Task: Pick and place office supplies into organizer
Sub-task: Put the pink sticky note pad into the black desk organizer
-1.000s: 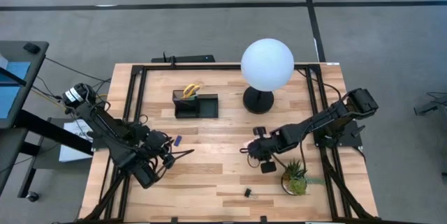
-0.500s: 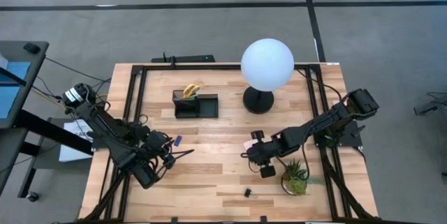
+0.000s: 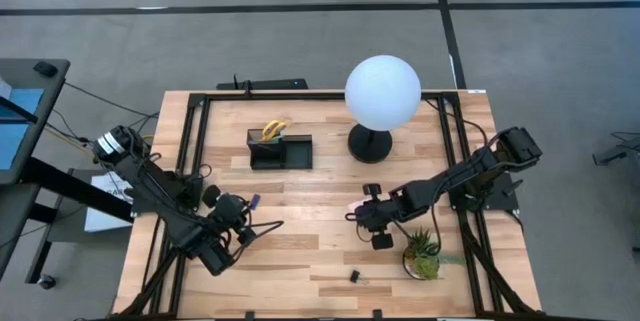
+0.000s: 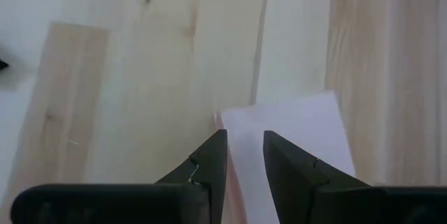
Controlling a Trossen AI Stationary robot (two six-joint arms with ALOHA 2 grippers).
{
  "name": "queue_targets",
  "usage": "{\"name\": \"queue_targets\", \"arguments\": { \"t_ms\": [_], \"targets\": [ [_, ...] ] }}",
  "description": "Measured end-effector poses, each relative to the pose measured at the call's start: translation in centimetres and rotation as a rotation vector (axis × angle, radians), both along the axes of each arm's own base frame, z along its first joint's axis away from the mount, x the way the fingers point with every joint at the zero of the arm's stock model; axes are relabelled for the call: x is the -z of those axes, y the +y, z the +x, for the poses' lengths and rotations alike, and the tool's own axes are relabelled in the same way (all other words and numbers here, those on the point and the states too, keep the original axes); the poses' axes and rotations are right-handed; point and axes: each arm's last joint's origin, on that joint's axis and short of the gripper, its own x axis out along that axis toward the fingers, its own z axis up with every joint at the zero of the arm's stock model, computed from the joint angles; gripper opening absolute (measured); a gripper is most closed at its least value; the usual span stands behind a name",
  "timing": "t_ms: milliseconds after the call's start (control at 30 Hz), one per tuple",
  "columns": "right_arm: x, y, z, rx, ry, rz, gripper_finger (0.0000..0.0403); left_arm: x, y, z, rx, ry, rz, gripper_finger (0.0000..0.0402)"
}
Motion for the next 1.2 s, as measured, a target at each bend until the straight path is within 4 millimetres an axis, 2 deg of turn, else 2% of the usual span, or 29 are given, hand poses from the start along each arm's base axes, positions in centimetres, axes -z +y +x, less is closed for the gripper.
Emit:
{"name": "queue_targets", "arguments": {
  "t_ms": [133, 400, 600, 867, 967, 1133, 1200],
  "targets": [
    [0.7, -0.1, -0.4, 0.009, -0.007, -0.009, 0.0087, 0.1, 0.0, 0.0, -0.002, -0.003, 0.007, 0.0055],
    [0.7, -0.3, -0.3, 0.021, -0.018, -0.018, 0.0087, 0.0, 0.0, 0.1, -0.001, -0.017, 0.018, 0.0055],
    [2.1, 0.3, 0.0, 0.003, 0.006, -0.029, 0.0087, 0.0, 0.0, 0.1, -0.002, -0.018, 0.017, 0.0055],
    [4.2, -0.1, 0.6, 0.029, 0.025, -0.155, 0.0084, 0.0, 0.0, 0.0, -0.003, -0.017, 0.015, 0.0055],
    [4.3, -0.1, 0.7, 0.033, 0.023, -0.155, 0.0066, 0.0, 0.0, 0.1, -0.003, -0.015, 0.013, 0.0055],
    [4.3, -0.1, 0.9, 0.032, -0.013, -0.149, 0.001, 0.0, 0.0, 0.0, -0.003, -0.016, 0.014, 0.0055],
    [4.3, -0.1, 1.2, 0.033, -0.044, -0.15, 0.0007, 0.0, 0.0, 0.1, -0.003, -0.017, 0.014, 0.0055]
  ]
}}
